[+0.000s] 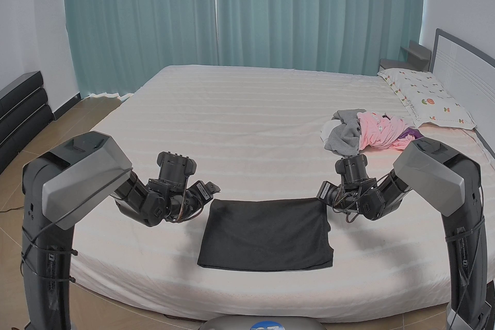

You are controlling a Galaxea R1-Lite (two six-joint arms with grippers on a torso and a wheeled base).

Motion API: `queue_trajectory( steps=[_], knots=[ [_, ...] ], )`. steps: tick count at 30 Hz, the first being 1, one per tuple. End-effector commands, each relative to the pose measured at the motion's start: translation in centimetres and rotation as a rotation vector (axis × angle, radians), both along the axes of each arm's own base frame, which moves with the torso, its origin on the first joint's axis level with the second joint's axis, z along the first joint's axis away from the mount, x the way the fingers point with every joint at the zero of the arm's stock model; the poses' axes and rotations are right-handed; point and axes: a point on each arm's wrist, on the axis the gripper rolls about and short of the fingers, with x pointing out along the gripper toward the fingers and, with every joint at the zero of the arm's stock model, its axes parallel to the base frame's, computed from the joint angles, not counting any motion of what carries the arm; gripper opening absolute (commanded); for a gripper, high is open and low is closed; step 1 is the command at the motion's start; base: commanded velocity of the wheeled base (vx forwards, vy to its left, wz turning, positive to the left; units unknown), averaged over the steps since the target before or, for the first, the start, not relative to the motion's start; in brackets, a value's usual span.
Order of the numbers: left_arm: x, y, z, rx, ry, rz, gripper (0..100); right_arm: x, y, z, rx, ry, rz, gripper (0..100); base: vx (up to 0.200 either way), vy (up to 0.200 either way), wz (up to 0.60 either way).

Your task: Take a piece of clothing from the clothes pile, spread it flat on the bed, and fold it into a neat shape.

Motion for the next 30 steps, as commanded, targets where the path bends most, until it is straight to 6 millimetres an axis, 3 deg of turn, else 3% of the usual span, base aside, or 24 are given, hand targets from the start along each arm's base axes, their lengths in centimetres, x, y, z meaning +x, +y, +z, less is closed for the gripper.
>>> queue_trajectory(
  steps=[1,17,25,26,30],
  knots=[
    [0.9,-1.5,-2.6,0.057,0.003,-0.017,100,0.1,-0.3,-0.1,-0.004,-0.003,-0.014,0,0.000,0.000,0.00],
    [3.4,-3.3,-2.6,0.081,0.056,-0.025,100,0.0,-0.5,-0.3,-0.008,0.005,-0.021,0,0.000,0.000,0.00],
    [3.7,-3.9,-3.3,0.109,0.091,-0.024,100,-0.1,-0.4,-0.4,-0.009,0.010,-0.019,0,0.000,0.000,0.00],
    [3.9,-3.9,-3.2,0.115,0.089,-0.014,0,-0.1,-0.4,-0.4,-0.008,0.010,-0.018,0,0.000,0.000,0.00],
    [4.0,-3.9,-3.1,0.120,0.092,-0.002,0,-0.1,-0.4,-0.3,-0.009,0.008,-0.019,0,0.000,0.000,0.00]
  ],
)
